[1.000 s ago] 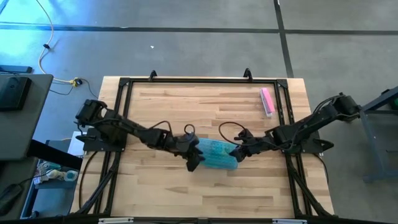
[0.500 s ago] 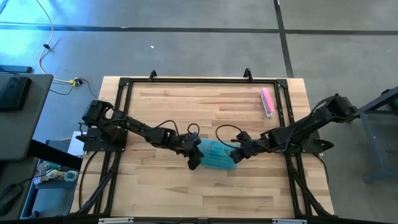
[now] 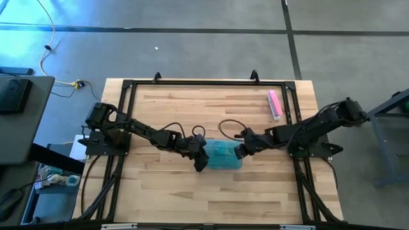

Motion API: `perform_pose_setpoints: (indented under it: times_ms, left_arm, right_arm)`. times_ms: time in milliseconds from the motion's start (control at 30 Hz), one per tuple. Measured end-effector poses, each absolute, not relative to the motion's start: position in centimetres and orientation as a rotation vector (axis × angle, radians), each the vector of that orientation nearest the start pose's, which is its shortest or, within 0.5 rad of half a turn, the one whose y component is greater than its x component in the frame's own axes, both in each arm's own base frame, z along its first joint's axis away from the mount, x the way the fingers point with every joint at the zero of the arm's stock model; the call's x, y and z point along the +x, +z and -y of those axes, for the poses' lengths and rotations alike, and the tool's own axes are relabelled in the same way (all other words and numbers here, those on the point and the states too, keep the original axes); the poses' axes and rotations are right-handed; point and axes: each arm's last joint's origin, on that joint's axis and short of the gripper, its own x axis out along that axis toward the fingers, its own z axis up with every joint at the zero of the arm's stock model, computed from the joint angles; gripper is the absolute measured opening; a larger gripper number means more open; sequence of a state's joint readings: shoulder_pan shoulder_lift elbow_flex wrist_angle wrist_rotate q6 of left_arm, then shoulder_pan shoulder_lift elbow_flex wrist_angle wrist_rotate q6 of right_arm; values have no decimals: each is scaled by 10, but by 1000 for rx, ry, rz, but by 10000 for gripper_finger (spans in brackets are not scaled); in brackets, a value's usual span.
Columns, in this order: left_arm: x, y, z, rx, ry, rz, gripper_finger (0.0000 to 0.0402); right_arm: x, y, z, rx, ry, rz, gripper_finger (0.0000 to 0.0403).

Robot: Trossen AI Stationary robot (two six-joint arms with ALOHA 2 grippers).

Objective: Pack school essentials
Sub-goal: Close the blue supply box

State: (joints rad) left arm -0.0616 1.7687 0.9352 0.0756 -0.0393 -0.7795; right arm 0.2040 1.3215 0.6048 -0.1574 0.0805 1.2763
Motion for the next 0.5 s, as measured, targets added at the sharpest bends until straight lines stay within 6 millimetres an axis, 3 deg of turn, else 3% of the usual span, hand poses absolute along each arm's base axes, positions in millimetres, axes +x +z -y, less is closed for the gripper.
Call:
perform_pose_setpoints:
  times_ms: [500]
  left_arm:
    - [348,152,-7,-779,333,-758,0]
  right_arm:
    - [240,168,-19,1064,-464,-816,2]
